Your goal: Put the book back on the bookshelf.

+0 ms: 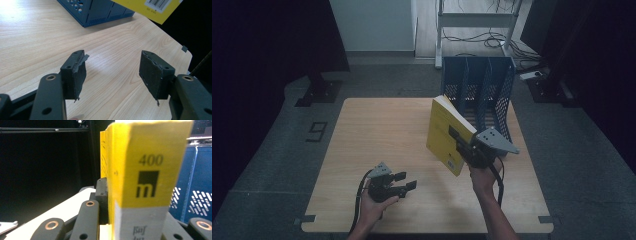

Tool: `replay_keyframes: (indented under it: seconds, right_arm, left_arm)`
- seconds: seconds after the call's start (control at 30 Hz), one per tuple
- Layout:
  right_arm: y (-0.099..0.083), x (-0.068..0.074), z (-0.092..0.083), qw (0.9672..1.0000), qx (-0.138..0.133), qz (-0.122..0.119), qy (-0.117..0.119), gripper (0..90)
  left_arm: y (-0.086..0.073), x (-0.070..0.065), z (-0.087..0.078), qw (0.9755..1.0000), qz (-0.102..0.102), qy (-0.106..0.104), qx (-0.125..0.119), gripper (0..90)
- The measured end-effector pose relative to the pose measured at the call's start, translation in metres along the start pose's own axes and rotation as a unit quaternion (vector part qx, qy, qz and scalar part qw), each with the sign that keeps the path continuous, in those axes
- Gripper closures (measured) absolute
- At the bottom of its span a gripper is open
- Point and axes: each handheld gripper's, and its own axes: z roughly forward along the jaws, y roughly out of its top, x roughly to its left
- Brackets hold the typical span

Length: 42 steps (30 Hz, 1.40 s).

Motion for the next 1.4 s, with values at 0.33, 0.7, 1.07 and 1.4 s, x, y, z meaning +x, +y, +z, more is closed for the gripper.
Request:
replay_keyframes:
  seconds: [0.33,0.7,1.07,1.4]
  right_arm:
    - [0.011,-0.014,0.003,0.9998,-0.007,0.002,-0.021,74.4]
    - [0.014,-0.028,0.013,0.9983,0.0,0.002,-0.058,74.4]
    - [0.011,-0.035,0.022,0.9975,0.007,0.006,-0.07,74.4]
    - [0.013,-0.041,0.031,0.9964,0.007,0.007,-0.084,74.4]
  left_arm:
    - [0.003,0.003,-0.007,0.9998,-0.004,0.009,-0.015,38.3]
    - [0.004,0.006,-0.013,0.9997,-0.007,0.009,-0.023,38.3]
    - [0.004,0.008,-0.013,0.9997,-0.008,0.01,-0.019,38.3]
    - [0.003,0.009,-0.012,0.9997,-0.01,0.012,-0.019,38.2]
